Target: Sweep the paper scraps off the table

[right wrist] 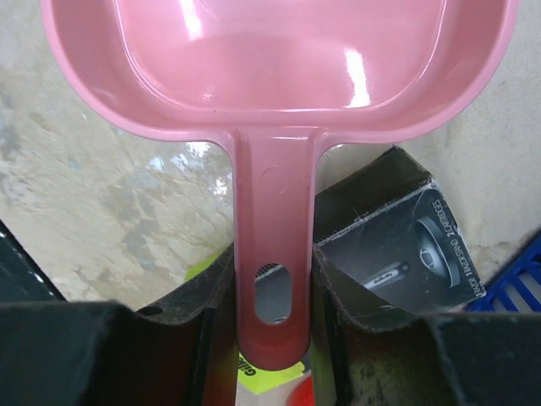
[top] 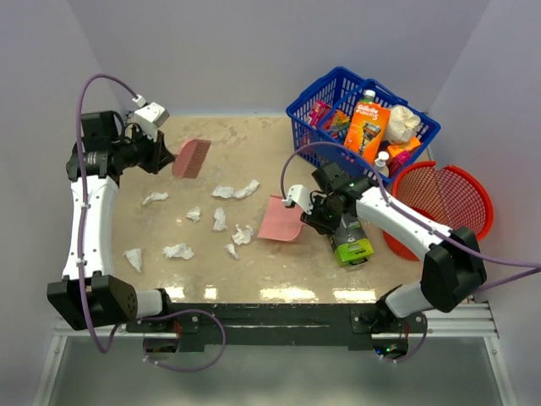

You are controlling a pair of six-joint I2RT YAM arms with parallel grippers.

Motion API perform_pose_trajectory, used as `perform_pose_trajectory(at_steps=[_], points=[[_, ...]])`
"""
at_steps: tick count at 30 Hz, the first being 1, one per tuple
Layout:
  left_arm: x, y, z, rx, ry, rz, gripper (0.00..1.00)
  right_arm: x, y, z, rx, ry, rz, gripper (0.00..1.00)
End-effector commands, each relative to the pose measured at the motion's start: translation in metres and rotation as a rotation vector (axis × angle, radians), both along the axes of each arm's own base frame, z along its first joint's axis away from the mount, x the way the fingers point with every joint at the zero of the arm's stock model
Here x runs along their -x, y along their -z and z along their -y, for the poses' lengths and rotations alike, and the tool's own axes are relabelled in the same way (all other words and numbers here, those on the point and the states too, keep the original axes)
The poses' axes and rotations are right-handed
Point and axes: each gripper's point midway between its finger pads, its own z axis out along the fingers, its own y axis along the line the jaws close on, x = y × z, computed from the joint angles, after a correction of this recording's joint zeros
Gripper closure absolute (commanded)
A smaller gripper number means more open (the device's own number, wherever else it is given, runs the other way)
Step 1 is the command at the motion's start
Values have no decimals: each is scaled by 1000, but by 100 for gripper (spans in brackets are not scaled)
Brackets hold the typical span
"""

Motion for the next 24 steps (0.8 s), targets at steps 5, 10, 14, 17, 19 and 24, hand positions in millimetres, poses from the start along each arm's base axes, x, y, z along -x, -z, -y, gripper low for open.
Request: perform_pose_trajectory(at_steps=[5,10,14,17,19,24], points=[[75,32,21,-83,244,-196,100,18,3,-21,-68,55,-140,100],[81,48,48,13,294,-266,100,29,7,-7,9,18,-178,100],[92,51,76,187,397,-333,100,30,-6,-3,-15,19,-122,100],[97,62,82,232,436,-385,100,33,-14,4,-9,-8,-82,100],[106,78,86,262,438,-444,100,40,-11,10,21,-28,-120,100],[105,89,99,281,452,-422,100,42,-13,9,19,-38,-133,100]])
